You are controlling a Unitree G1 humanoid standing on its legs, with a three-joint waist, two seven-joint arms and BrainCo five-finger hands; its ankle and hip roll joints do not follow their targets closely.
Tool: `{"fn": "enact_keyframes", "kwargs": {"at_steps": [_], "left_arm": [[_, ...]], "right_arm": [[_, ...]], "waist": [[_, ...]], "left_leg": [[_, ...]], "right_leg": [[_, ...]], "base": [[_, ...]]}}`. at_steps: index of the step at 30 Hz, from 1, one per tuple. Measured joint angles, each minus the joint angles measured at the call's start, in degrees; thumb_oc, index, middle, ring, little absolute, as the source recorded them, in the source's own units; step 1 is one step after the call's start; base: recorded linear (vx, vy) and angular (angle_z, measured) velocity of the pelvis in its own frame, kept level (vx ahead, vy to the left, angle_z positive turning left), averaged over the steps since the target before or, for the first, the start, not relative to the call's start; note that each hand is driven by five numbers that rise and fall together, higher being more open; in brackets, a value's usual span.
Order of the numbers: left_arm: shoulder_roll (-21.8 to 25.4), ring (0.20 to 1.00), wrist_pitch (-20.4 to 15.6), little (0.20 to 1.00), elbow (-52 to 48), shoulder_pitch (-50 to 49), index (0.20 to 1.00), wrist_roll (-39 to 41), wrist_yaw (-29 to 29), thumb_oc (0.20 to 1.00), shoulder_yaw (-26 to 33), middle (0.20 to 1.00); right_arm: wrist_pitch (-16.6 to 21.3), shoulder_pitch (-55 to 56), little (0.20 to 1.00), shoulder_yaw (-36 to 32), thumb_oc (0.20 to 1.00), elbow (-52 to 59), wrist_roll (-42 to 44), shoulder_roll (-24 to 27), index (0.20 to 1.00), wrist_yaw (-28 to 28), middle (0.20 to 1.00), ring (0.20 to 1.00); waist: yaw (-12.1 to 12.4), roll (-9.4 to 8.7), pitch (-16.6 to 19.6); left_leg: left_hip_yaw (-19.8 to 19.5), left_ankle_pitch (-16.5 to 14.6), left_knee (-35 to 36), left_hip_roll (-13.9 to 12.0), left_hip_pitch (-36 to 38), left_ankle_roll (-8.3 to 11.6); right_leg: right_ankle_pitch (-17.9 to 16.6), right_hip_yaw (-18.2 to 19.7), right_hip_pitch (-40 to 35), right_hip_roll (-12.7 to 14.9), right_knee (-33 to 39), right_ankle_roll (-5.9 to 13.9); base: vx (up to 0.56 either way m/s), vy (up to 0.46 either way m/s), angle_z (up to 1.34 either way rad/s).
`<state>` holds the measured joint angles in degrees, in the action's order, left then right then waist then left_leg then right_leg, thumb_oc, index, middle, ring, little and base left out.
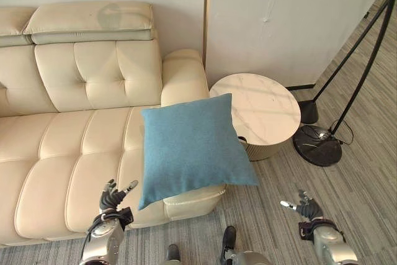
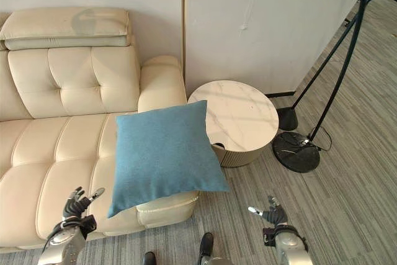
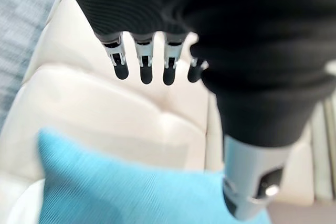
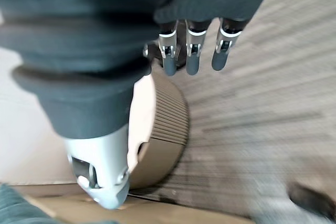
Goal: Pick up all the scattered cushions and arrange them neatly on the sofa.
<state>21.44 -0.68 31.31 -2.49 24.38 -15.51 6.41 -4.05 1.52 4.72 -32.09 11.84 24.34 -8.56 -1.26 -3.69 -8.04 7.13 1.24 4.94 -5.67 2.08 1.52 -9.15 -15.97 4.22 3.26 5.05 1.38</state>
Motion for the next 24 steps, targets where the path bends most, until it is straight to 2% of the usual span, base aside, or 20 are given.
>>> {"fn": "enact_keyframes", "kwargs": {"at_steps": [4, 7, 12, 14, 17, 20, 24], "left_arm": [[5.9, 1.0, -0.1, 1.0, 1.1, 3.4, 1.0, 4.5, 1.8, 1.0, 0.5, 1.0], [8.1, 1.0, -0.1, 1.0, 5.9, 8.0, 1.0, 7.4, 3.3, 1.0, -1.4, 1.0], [6.4, 1.0, 0.4, 1.0, 12.6, 12.6, 1.0, 9.9, 4.4, 1.0, -7.0, 1.0], [4.8, 1.0, 0.7, 1.0, 14.4, 14.3, 1.0, 10.8, 4.4, 1.0, -8.8, 1.0], [2.3, 1.0, 1.3, 1.0, 15.8, 17.6, 1.0, 11.8, 4.5, 1.0, -10.9, 1.0], [1.8, 1.0, 1.5, 1.0, 18.0, 23.8, 1.0, 13.2, 4.2, 1.0, -13.0, 1.0], [1.5, 1.0, 1.5, 1.0, 21.1, 30.3, 1.0, 13.2, 4.2, 1.0, -15.4, 1.0]], "right_arm": [[-1.4, -7.1, 1.0, -0.6, 1.0, -0.3, -1.0, 6.9, 1.0, 1.1, 1.0, 1.0], [-1.6, -12.8, 1.0, 1.0, 1.0, -2.4, -1.2, 8.8, 1.0, 1.4, 1.0, 1.0], [-3.0, -17.5, 1.0, 6.5, 1.0, -5.7, -0.5, 3.4, 1.0, 1.5, 1.0, 1.0], [-4.1, -19.1, 1.0, 9.7, 1.0, -5.7, -0.4, 0.3, 1.0, 1.2, 1.0, 1.0], [-4.8, -23.2, 1.0, 13.9, 1.0, -5.9, 0.6, -3.6, 1.0, 0.3, 1.0, 1.0], [-4.9, -30.4, 1.0, 15.6, 1.0, -5.9, 0.7, -6.0, 1.0, -0.7, 1.0, 1.0], [-4.9, -38.6, 1.0, 22.2, 1.0, -6.1, 1.0, -7.8, 1.0, -1.3, 1.0, 1.0]], "waist": [[0.2, -0.1, 0.2], [0.2, 0.06, 0.4], [0.0, 0.28, 0.7], [-0.1, 0.39, 0.6], [0.0, 0.6, -1.0], [0.1, 0.32, -4.5], [-0.2, -0.02, -7.5]], "left_leg": [[0.0, 0.7, -0.4, 0.4, 0.0, 1.05], [-0.1, 0.7, -0.4, 0.6, 0.0, 1.05], [0.0, 1.0, -0.4, 1.1, -3.0, 1.14], [0.0, 1.8, -0.4, 1.4, -5.1, 1.1], [0.3, 2.4, -0.5, 1.5, -7.6, 1.2], [0.8, 3.3, -0.4, 1.6, -9.2, 1.31], [1.3, 3.6, -0.4, 1.3, -9.3, 1.58]], "right_leg": [[-0.6, 0.0, -0.1, 0.4, -0.2, -0.32], [-0.8, 0.1, -0.1, 0.6, -0.3, -0.1], [-1.2, 0.4, 3.1, 1.0, -0.3, 0.4], [-2.2, 0.7, 5.5, 1.2, -0.3, -0.2], [-3.0, 0.9, 7.8, 1.3, -0.3, -0.24], [-4.0, 1.5, 10.0, 1.3, -0.3, -0.36], [-4.0, 2.0, 10.3, 1.0, -0.3, -0.01]], "base": [[0.03, 0.063, 0.04], [0.0, 0.06, 0.03], [-0.07, 0.046, -0.02], [-0.09, 0.03, -0.04], [-0.11, 0.038, -0.03], [-0.08, 0.032, -0.08], [-0.06, 0.017, -0.06]]}}
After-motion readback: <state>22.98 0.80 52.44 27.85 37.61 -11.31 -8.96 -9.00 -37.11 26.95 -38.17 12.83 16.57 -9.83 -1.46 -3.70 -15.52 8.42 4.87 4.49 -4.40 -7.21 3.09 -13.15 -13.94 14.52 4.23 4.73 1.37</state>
